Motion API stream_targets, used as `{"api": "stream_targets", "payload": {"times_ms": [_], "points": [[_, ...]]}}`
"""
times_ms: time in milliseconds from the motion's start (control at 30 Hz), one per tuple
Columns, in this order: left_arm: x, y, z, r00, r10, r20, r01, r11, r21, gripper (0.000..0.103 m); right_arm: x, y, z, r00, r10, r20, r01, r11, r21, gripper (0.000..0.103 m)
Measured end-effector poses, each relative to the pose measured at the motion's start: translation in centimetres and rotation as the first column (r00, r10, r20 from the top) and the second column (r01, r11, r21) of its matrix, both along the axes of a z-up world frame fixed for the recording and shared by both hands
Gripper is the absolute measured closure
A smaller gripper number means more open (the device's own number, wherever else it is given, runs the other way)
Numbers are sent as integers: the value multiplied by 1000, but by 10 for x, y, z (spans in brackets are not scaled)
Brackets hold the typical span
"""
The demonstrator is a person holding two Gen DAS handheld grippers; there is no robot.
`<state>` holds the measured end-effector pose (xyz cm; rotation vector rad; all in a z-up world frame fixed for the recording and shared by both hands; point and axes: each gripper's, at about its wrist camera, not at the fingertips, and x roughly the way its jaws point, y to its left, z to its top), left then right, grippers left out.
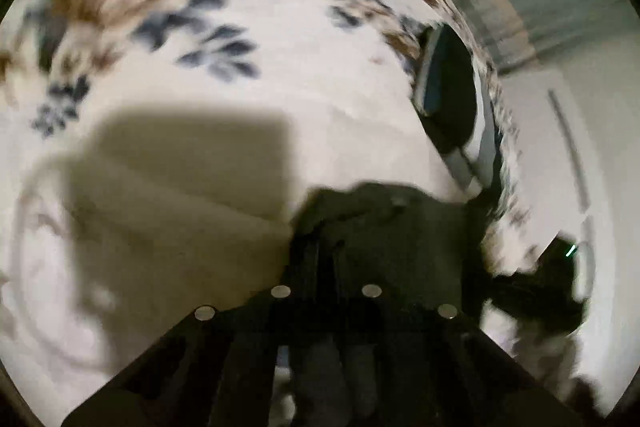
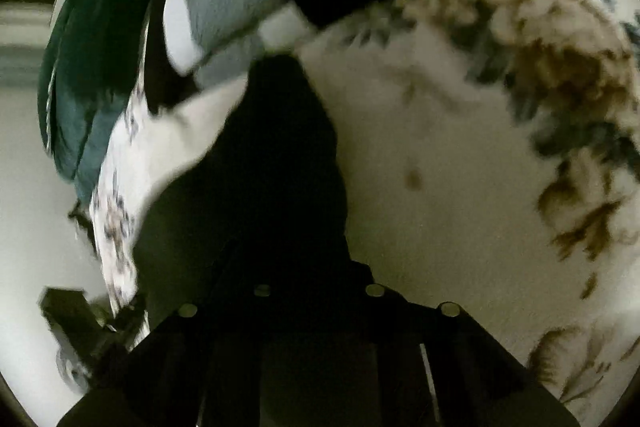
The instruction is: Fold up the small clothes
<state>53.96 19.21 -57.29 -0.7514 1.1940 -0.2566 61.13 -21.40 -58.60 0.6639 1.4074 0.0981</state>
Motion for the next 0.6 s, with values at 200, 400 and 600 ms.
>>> {"api": "stream_targets", "payload": {"times_ms": [200, 400, 600], "points": [[-2, -11, 24, 999, -41, -14, 41, 999, -14, 71, 5, 1, -3, 998, 24, -52, -25, 1000, -6, 83], [-6, -56, 30, 993, -117, -23, 114, 989, -93, 47, -6, 1, 3, 997, 35, -68, -33, 999, 24, 57], [3, -70, 36, 989, -135, 64, 131, 990, 52, 98, -13, 14, 6, 996, 79, -42, -80, 996, -42, 84]]}}
